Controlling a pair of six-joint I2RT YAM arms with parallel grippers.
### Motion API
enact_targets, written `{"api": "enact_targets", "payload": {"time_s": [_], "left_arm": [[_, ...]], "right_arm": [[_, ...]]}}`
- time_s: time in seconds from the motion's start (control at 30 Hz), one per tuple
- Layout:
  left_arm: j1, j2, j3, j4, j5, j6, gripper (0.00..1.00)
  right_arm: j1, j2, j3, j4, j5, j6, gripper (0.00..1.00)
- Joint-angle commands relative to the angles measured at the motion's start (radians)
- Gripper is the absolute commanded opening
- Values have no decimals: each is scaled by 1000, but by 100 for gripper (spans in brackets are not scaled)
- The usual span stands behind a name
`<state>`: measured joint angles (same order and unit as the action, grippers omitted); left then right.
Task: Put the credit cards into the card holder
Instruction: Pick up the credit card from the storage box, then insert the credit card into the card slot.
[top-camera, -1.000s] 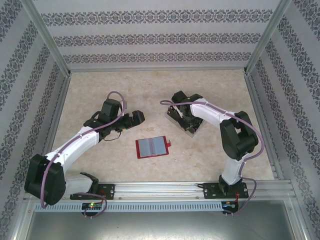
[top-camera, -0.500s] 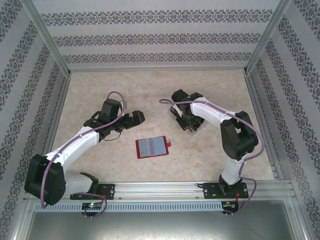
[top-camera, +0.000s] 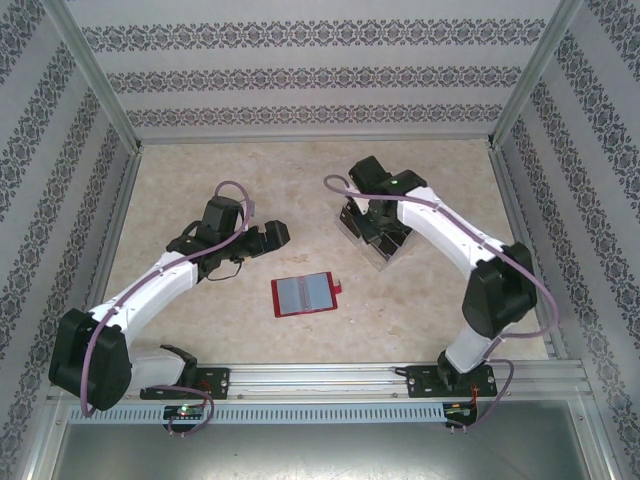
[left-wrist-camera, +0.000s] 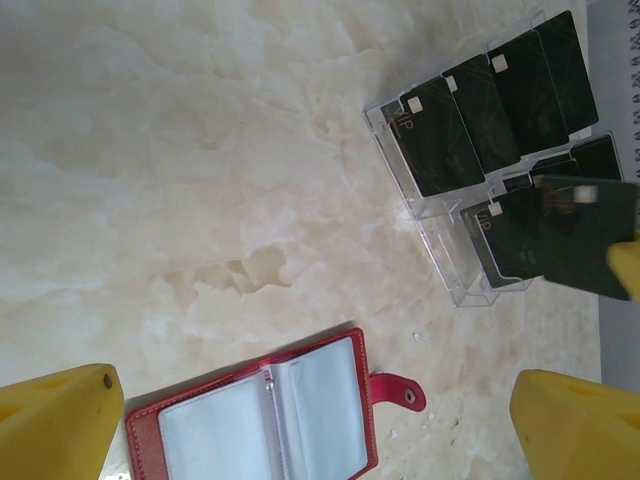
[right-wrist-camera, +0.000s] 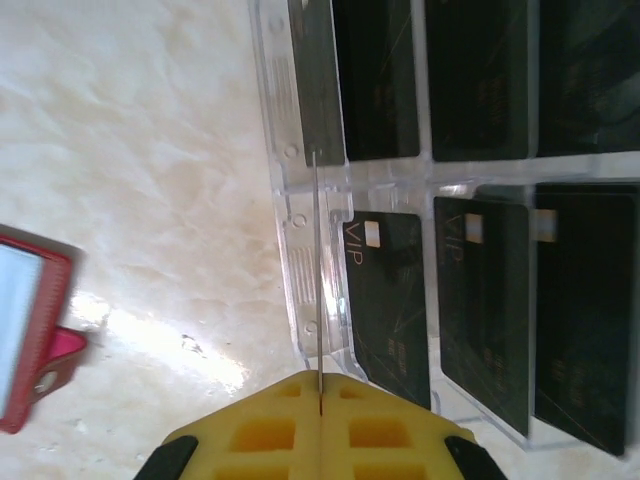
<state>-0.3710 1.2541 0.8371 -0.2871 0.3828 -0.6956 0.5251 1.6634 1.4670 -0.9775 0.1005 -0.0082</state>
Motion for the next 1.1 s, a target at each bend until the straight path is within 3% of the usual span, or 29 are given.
{"api": "enact_targets", "payload": {"time_s": [0.0, 0.13, 0.33, 0.5, 0.73, 1.07], "left_arm": [[-6, 12, 48, -132, -59, 90, 100], [-54, 18, 70, -249, -156, 157, 100], [-168, 35, 52, -372, -315, 204, 100], [-263, 97, 31, -394, -390, 202, 100], [-330, 152, -13, -353, -414, 170, 100], [-344, 213, -36, -309, -437, 148, 100]], "right_arm": [[19, -110, 13, -4, -84, 95, 0], [21, -215, -90, 109, -207, 226, 0], [21, -436, -478, 520, -444, 547, 0], [52, -554, -794, 911, -520, 796, 0], [162, -512, -966, 1157, -460, 892, 0], [204, -302, -950, 1344, -522, 892, 0]]}}
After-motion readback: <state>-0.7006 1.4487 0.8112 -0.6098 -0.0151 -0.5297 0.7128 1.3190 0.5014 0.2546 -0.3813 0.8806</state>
